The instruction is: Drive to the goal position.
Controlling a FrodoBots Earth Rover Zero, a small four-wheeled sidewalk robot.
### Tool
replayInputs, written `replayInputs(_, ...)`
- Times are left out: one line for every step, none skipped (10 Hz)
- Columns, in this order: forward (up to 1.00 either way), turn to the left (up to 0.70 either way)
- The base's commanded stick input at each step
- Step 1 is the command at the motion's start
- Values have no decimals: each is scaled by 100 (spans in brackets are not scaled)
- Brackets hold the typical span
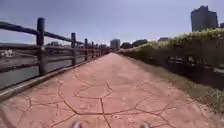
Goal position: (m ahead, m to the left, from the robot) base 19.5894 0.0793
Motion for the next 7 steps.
replayInputs(85,0)
replayInputs(85,0)
replayInputs(85,0)
replayInputs(85,0)
replayInputs(85,0)
replayInputs(85,0)
replayInputs(85,0)
